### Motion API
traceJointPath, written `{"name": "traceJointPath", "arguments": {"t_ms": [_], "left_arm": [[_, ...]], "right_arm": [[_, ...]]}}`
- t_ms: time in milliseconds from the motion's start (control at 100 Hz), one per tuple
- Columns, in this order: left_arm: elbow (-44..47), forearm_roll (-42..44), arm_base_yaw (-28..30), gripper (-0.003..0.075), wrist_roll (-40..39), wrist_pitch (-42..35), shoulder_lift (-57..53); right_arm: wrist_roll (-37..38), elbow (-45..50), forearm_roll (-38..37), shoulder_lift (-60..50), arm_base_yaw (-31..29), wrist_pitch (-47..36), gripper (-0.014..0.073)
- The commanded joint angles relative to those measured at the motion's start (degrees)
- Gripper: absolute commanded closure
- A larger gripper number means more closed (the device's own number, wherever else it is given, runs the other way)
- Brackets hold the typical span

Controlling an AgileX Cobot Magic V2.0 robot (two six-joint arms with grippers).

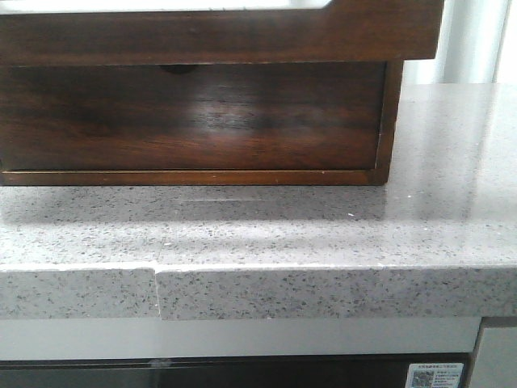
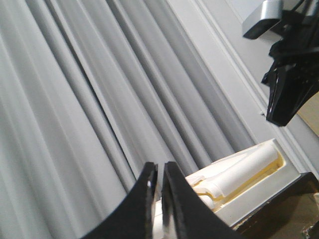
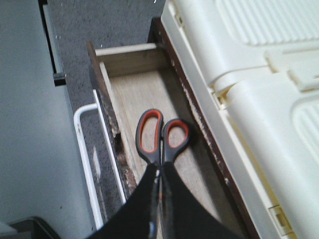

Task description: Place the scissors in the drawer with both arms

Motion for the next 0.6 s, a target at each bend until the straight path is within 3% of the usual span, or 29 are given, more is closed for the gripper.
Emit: {"name": "traceJointPath", "arguments": {"t_ms": [0, 150, 340, 450, 590], "left_arm": [[-1.87, -1.69, -0.47, 0.0741, -2.56, 1.7, -1.63], [-1.87, -2.2, -0.47, 0.0741, -11.38, 7.31, -4.96], [-0.27, -5.77, -0.47, 0.0741, -11.54, 9.12, -6.7], [2.23, -11.56, -0.47, 0.0741, -11.54, 8.75, -6.82], [5.84, -12.16, -0.47, 0.0741, -11.54, 7.36, -6.82]], "right_arm": [[1.75, -1.42, 1.33, -4.58, -0.2, -5.45, 0.0642], [3.49, -0.93, 1.33, -9.46, -0.2, -6.6, 0.0642], [4.52, 5.73, 1.33, -17.92, -0.2, -11.2, 0.0642], [5.58, 12.55, 1.33, -24.33, -0.2, -16.05, 0.0642], [5.58, 22.92, 1.33, -33.19, -0.43, -22.45, 0.0642]]}}
